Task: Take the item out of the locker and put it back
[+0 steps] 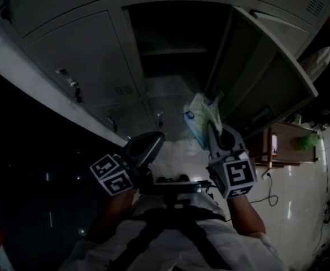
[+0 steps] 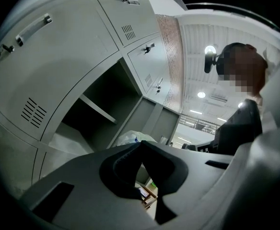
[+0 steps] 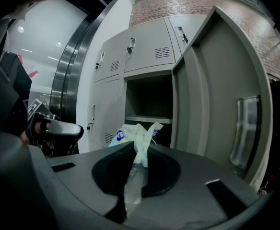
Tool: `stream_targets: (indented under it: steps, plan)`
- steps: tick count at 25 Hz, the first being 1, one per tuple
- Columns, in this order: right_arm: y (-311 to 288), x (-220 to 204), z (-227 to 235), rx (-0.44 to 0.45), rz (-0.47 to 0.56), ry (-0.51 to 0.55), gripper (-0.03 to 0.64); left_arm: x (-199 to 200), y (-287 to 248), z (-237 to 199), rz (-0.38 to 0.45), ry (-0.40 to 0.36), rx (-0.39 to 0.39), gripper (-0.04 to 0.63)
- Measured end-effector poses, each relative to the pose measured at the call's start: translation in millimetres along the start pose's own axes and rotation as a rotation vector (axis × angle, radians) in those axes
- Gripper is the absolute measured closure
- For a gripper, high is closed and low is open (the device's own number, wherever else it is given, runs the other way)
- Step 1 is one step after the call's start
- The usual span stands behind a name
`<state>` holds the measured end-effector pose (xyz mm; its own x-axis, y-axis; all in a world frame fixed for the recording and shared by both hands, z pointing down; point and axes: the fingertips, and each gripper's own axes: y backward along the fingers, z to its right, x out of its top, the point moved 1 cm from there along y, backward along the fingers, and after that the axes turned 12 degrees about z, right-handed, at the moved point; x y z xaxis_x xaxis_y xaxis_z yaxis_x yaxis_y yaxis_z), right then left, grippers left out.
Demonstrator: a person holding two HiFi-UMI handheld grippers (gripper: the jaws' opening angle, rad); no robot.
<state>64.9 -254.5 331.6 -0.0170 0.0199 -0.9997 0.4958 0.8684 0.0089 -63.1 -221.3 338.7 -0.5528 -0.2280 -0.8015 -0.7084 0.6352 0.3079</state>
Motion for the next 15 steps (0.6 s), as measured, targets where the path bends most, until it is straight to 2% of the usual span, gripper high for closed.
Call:
stream_targets:
  steps: [4, 9, 15]
  plan:
    - [-0.5, -1.6, 1.0, -0.005, -0.011, -0.006, 0.623, -1.8, -0.9, 1.3, -0.010, 0.003, -0.009, 0.598]
    - [-2.6, -1.3, 3.0, -0.008, -0.003, 0.001, 0.623, -0.8, -2.3, 1.2, 0.011, 0.036, -0.015, 0.597]
    - [-9.8, 1.9, 5.7, -0.008, 0.003, 0.002, 0.623, 4.6, -2.2, -4.4, 0.034, 0.032, -0.001, 0.597]
